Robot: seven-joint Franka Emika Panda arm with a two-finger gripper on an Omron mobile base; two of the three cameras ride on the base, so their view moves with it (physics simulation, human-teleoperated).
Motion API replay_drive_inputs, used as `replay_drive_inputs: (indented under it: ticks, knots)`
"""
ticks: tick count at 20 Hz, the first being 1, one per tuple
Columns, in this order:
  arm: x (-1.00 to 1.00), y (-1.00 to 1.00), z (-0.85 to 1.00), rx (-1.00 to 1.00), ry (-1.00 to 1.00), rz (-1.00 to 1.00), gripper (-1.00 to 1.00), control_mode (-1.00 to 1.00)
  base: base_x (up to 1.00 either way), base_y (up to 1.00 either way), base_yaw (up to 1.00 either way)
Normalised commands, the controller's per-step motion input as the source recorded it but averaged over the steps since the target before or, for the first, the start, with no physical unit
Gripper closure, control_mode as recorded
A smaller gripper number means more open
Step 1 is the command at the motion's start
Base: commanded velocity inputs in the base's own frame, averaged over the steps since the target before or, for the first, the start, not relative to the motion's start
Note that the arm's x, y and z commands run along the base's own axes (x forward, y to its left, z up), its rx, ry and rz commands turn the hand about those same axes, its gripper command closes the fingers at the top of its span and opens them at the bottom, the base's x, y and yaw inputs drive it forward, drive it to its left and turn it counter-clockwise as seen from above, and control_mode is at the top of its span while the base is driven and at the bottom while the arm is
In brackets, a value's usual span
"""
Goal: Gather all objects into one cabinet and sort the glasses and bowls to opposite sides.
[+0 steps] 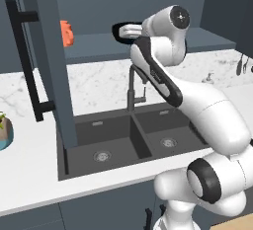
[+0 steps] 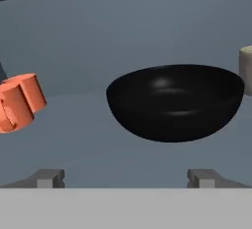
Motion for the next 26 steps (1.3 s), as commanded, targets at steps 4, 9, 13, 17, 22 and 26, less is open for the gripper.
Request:
replay_drive_inputs:
  ticks: [4,9,13,17,22,26]
  knots:
    - [0.0,-0.86,0.02,0.0,0.06,0.04,-1.0,-1.0,0.0,0.0,0.0]
    - [0.0,-0.85,0.12,0.0,0.03,0.11,-1.0,-1.0,0.0,0.0,0.0]
    - [0.01,-0.62,0.22,0.0,0.05,0.14,-1.0,-1.0,0.0,0.0,0.0]
    - [0.0,-0.63,0.03,0.0,0.02,0.14,-1.0,-1.0,0.0,0.0,0.0]
    - [0.0,-0.59,0.0,0.0,0.0,0.13,-1.0,-1.0,0.0,0.0,0.0]
    - [0.1,-0.44,0.0,0.0,0.0,0.08,-1.0,-1.0,0.0,0.0,0.0]
